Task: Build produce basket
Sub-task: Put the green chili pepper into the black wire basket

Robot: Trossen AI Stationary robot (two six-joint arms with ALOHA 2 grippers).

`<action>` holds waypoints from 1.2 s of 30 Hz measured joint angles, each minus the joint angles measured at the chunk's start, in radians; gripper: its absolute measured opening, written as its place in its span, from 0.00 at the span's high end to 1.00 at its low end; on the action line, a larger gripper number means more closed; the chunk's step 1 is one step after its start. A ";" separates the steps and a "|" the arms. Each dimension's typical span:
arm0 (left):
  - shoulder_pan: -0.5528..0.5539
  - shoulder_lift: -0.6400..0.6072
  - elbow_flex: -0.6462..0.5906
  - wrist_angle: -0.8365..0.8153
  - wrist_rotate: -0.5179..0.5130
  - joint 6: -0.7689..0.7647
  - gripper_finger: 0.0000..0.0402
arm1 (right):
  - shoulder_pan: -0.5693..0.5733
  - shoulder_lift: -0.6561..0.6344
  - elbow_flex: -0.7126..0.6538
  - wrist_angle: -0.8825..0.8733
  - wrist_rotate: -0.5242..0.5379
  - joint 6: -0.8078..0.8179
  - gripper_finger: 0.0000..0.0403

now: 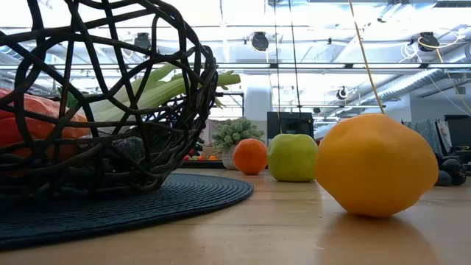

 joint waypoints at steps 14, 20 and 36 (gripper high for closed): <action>0.006 0.000 0.000 0.129 -0.047 0.199 0.32 | 0.003 0.000 -0.036 0.002 0.187 0.100 0.67; 0.024 -0.001 0.000 0.209 -0.046 0.351 0.32 | 0.003 0.000 -0.041 0.003 0.237 0.385 0.67; 0.058 -0.001 0.000 0.459 -0.036 0.938 0.30 | 0.022 0.001 -0.089 -0.005 0.431 1.102 0.67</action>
